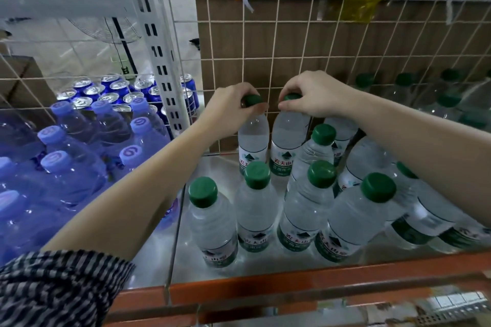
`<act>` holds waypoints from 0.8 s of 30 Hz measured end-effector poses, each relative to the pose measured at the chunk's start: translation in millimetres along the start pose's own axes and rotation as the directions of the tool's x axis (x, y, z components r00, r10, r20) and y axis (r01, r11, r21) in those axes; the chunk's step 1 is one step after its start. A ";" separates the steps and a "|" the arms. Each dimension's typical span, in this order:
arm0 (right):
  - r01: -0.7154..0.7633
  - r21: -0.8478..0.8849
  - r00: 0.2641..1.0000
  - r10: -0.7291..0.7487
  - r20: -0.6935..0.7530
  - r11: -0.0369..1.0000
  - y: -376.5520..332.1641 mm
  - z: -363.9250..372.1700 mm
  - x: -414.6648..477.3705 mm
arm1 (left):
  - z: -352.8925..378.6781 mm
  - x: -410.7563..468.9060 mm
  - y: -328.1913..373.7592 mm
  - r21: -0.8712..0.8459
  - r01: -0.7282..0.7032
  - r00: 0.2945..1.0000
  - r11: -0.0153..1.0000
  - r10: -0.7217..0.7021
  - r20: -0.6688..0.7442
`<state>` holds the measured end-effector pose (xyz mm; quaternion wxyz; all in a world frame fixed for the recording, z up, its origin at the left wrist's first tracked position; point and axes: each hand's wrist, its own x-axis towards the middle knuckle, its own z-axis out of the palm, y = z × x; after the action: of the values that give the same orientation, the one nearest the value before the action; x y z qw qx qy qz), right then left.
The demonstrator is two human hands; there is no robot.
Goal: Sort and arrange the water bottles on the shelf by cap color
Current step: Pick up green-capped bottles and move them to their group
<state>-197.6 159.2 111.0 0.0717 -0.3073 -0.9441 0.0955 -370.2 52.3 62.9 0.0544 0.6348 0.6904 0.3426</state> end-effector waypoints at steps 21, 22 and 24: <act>0.039 0.172 0.966 0.006 -0.259 0.984 -46.5 -33.0 -66.5 | -50.4 -36.9 47.7 0.088 -0.112 0.994 0.990 0.113 -0.002; 0.042 0.171 0.959 0.008 -0.282 0.984 -49.1 -33.5 -73.8 | -54.7 -42.5 54.0 0.096 -0.125 0.992 0.987 0.125 0.011; 0.039 0.201 0.948 0.028 -0.318 0.979 -55.6 -33.3 -91.8 | -60.2 -56.5 68.1 0.115 -0.167 0.986 0.979 0.164 0.038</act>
<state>-149.1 65.1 148.8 0.2551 -0.3070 -0.9060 0.1410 -333.2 -26.4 125.2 -0.0022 0.6970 0.6534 0.2955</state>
